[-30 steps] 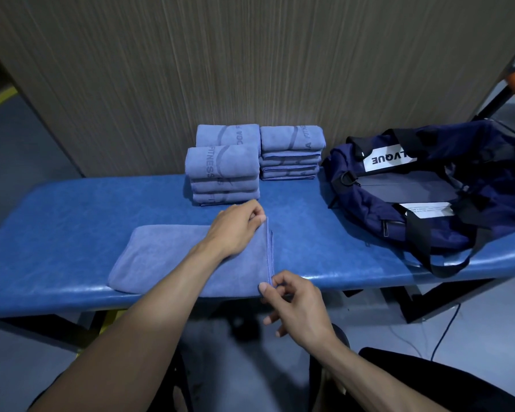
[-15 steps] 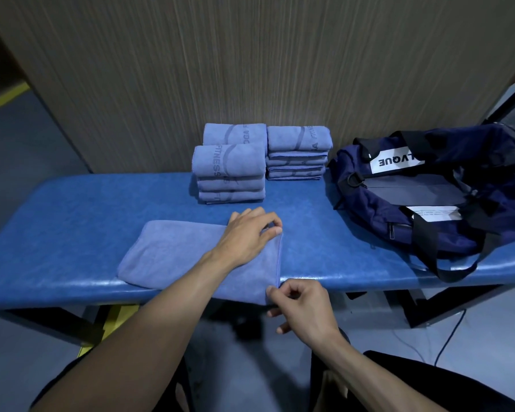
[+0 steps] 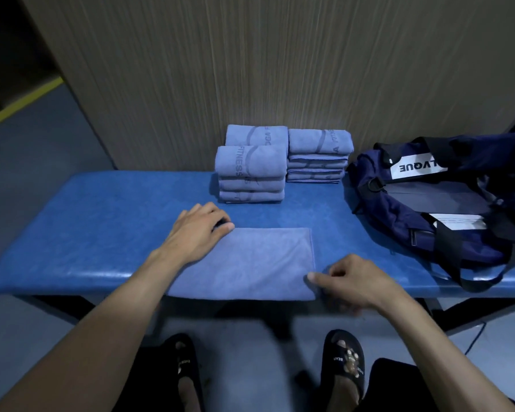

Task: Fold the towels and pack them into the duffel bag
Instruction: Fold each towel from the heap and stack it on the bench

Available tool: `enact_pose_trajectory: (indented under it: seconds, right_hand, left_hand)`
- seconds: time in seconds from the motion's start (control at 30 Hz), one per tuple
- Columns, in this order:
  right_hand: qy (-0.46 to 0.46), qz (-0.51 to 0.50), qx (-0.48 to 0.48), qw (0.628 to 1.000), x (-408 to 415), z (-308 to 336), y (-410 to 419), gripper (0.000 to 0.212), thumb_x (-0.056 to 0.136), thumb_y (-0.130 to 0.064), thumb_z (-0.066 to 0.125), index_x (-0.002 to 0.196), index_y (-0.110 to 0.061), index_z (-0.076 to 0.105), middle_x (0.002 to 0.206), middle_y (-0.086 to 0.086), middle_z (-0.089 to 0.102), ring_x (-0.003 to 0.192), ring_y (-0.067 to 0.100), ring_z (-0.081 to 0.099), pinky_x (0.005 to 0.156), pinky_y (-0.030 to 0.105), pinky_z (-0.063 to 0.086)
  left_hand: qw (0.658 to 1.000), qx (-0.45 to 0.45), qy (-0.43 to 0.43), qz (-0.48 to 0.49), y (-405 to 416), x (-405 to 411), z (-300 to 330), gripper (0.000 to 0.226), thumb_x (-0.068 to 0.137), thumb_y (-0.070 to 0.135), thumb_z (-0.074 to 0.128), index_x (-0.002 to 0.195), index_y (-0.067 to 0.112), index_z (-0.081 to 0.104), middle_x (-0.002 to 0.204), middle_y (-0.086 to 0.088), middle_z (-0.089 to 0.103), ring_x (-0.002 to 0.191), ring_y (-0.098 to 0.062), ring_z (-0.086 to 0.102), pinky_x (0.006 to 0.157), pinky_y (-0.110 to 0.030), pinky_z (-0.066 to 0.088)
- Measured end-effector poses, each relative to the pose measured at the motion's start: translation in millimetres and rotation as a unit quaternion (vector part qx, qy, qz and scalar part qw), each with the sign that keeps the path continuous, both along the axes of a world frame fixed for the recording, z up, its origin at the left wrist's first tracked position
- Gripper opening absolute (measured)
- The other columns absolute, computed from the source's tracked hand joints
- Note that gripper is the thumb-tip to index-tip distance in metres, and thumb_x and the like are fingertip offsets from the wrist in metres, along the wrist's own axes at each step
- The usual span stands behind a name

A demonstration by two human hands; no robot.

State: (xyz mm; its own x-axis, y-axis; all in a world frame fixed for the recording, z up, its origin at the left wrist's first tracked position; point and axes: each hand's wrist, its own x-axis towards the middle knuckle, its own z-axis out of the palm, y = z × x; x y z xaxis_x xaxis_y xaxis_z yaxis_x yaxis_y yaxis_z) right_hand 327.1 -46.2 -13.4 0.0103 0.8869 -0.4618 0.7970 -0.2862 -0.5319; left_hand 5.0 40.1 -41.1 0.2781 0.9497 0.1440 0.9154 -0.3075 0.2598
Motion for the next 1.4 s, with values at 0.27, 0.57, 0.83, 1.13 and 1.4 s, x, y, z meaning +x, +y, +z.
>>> enact_pose_trajectory:
  seconds: [0.27,0.57,0.83,1.13,1.4]
  right_hand:
    - [-0.041,-0.064,0.11,0.991,-28.2,-7.1,46.3,0.047,0.082,-0.067,0.06,0.074,-0.021,0.062,0.074,0.002,0.071,0.078,0.031,0.068,0.076,0.041,0.058]
    - [0.003,-0.087,0.069,0.994,-34.2,-14.2,53.0,0.048,0.071,-0.05,0.078,0.064,-0.009,0.056,0.058,0.009,0.061,0.061,0.03,0.059,0.061,0.039,0.054]
    - [0.125,-0.136,0.121,0.975,-44.6,-4.0,67.7,0.029,0.08,-0.029,0.079,0.071,-0.014,0.056,0.066,0.001,0.059,0.065,0.022,0.055,0.06,0.035,0.043]
    - [-0.02,-0.113,0.201,0.973,-70.6,-18.0,66.6,0.037,0.098,-0.044,0.055,0.114,-0.012,0.048,0.114,0.017,0.064,0.109,0.041,0.058,0.085,0.043,0.045]
    - [-0.08,-0.096,0.209,0.97,-63.6,-23.3,28.4,0.044,0.097,-0.054,0.05,0.076,-0.016,0.047,0.098,0.006,0.05,0.085,0.034,0.052,0.071,0.038,0.038]
  left_hand:
    - [0.99,-0.128,0.039,0.038,-1.2,-56.2,11.9,0.028,0.093,0.061,0.055,0.097,0.033,0.053,0.092,0.016,0.053,0.094,-0.015,0.048,0.083,-0.036,0.034]
    - [0.976,-0.217,0.001,0.028,8.0,-57.8,15.5,0.035,0.092,0.056,0.061,0.082,0.026,0.049,0.089,0.006,0.056,0.085,-0.016,0.048,0.076,-0.036,0.039]
    - [0.98,-0.112,-0.163,0.026,9.5,-66.5,16.6,0.014,0.091,0.029,0.073,0.089,0.025,0.06,0.08,0.009,0.06,0.074,-0.011,0.053,0.07,-0.03,0.041]
    - [0.998,0.032,-0.031,0.039,-7.0,-19.1,4.9,0.034,0.102,0.03,0.05,0.135,0.022,0.054,0.138,0.003,0.05,0.121,-0.025,0.048,0.102,-0.041,0.039]
    - [0.992,-0.092,0.087,-0.01,-26.7,4.3,-23.8,0.084,0.083,0.069,-0.01,0.16,0.039,0.006,0.169,0.01,-0.004,0.155,-0.018,-0.007,0.124,-0.045,-0.009]
